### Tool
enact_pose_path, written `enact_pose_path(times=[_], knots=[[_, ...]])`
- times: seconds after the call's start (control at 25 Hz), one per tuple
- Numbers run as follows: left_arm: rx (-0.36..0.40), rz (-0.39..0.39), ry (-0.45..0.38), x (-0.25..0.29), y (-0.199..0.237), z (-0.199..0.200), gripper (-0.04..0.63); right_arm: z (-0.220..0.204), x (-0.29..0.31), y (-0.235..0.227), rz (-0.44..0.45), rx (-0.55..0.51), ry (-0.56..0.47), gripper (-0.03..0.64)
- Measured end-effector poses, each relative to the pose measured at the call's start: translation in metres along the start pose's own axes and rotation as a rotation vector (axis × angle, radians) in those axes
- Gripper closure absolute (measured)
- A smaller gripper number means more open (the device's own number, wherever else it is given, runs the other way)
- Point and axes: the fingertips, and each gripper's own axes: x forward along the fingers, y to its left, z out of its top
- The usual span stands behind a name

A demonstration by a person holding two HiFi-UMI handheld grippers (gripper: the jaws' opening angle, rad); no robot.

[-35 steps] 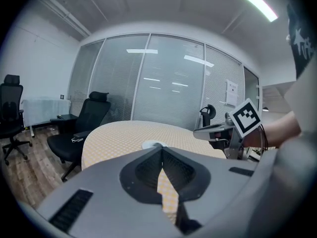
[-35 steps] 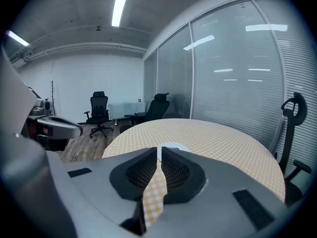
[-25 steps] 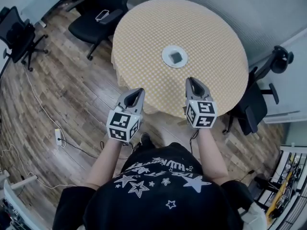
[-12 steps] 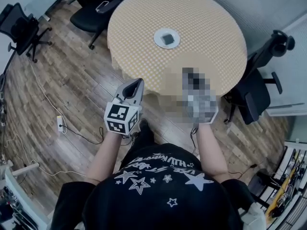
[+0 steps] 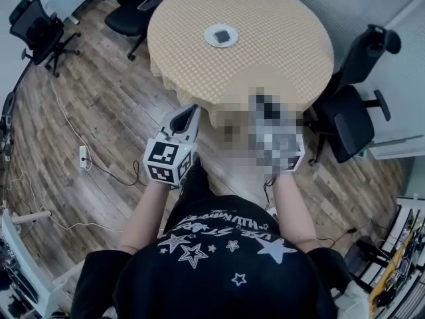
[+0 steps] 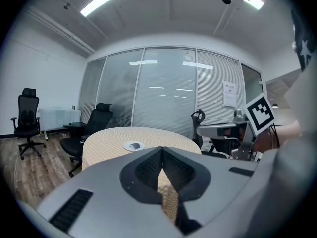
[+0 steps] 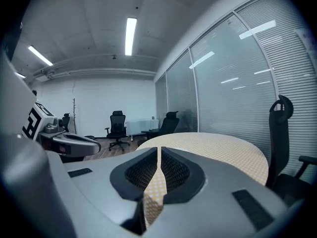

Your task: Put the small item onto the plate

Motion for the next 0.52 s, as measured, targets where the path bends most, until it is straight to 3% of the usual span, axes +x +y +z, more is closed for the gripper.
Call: enact_pose_path(times=[0.52], knots=[[-0.001, 0.052, -0.022, -0.084, -0.110, -0.005, 0.595, -0.007, -0.133, 0.026, 0.099, -0.026, -0.010, 0.578]])
